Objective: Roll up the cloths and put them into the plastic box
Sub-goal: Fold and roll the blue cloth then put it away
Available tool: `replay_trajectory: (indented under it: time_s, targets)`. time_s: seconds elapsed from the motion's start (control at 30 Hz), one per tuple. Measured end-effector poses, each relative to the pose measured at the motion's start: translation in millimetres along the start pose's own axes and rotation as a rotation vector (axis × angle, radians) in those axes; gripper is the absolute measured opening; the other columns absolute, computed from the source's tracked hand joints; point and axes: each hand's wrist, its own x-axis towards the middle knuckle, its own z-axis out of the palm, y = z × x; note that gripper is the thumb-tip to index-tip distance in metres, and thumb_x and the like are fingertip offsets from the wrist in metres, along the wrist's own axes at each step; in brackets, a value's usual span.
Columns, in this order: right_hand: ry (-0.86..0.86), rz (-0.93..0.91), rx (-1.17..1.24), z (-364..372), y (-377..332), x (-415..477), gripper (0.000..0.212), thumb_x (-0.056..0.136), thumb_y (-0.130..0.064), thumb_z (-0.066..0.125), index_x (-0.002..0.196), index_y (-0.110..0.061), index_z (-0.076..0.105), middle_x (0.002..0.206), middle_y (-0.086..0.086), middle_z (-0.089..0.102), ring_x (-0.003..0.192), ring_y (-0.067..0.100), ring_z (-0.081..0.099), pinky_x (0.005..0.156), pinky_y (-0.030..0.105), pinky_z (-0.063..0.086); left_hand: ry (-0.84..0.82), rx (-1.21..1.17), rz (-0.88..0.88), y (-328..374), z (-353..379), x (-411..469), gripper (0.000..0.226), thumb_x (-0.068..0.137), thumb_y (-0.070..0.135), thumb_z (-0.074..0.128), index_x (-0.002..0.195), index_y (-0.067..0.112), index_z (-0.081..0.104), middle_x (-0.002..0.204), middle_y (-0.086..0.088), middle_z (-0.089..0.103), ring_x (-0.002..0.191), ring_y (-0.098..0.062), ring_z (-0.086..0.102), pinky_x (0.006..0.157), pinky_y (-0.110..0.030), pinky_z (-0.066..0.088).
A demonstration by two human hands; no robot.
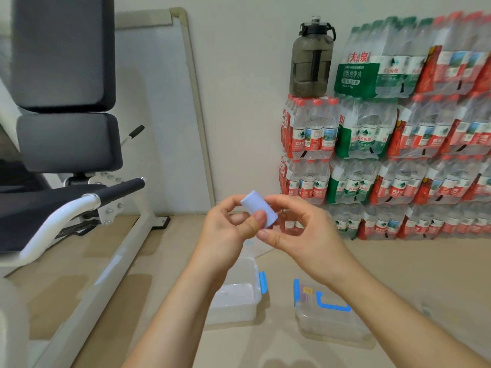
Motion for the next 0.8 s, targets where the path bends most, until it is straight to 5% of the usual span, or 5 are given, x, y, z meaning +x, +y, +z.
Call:
replay_trajectory:
  time_s: [0.13, 0.27, 0.4, 0.53, 0.8]
  targets:
    - [0.012, -0.147, -0.261, 27.2, -9.2, 4.3, 0.042, 0.074, -0.020, 0.079, 0.113, -0.030, 0.066, 0.096, -0.018, 0.058, 0.089, -0.003, 0.056, 0.070, 0.013, 0.043, -0.006, -0.112, -0.108, -3.0, -27.5, -6.8, 0.046, 0.078, 0.023, 0.069, 0.117, 0.002, 0.056, 0.102, -0.024, 0.071, 0.103, -0.039, 0.066, 0.099, -0.044, 0.048]
    - [-0.155, -0.217, -0.391, 44.6, -23.1, 13.2, 0.030, 0.083, -0.019, 0.070, 0.111, -0.029, 0.069, 0.089, -0.012, 0.057, 0.084, 0.001, 0.056, 0.069, 0.011, 0.044, -0.035, -0.084, -0.201, -0.3, -65.2, -14.2, 0.041, 0.069, 0.025, 0.072, 0.106, 0.010, 0.062, 0.100, -0.008, 0.072, 0.096, -0.019, 0.068, 0.088, -0.034, 0.050]
    - [-0.310, -0.103, -0.522, 55.5, -24.3, 29.2, 0.021, 0.083, -0.016, 0.069, 0.103, -0.023, 0.072, 0.089, 0.005, 0.067, 0.077, 0.012, 0.064, 0.073, 0.025, 0.051, 0.015, -0.027, -0.219, 1.9, -89.6, -3.6, 0.032, 0.061, 0.011, 0.078, 0.089, 0.017, 0.065, 0.086, -0.002, 0.068, 0.083, -0.015, 0.064, 0.079, -0.029, 0.052]
    - [-0.265, 0.183, -0.197, 62.7, -7.1, 53.1, 0.025, 0.078, -0.008, 0.075, 0.102, -0.010, 0.069, 0.078, 0.007, 0.071, 0.050, -0.002, 0.059, 0.042, 0.007, 0.038, -0.031, 0.197, -0.218, -11.2, -108.4, 23.0, 0.011, 0.078, 0.014, 0.075, 0.087, 0.017, 0.069, 0.088, -0.003, 0.065, 0.082, -0.013, 0.062, 0.082, -0.028, 0.051]
    - [-0.335, 0.374, -0.256, 101.9, 131.0, 79.3, 0.019, 0.075, -0.005, 0.076, 0.074, -0.020, 0.063, 0.074, 0.013, 0.071, 0.065, 0.021, 0.067, 0.070, 0.034, 0.055, -0.092, 0.417, -0.448, -155.1, -136.2, 53.1, 0.018, 0.087, 0.021, 0.067, 0.104, 0.016, 0.067, 0.084, 0.002, 0.067, 0.076, -0.010, 0.060, 0.070, -0.019, 0.046]
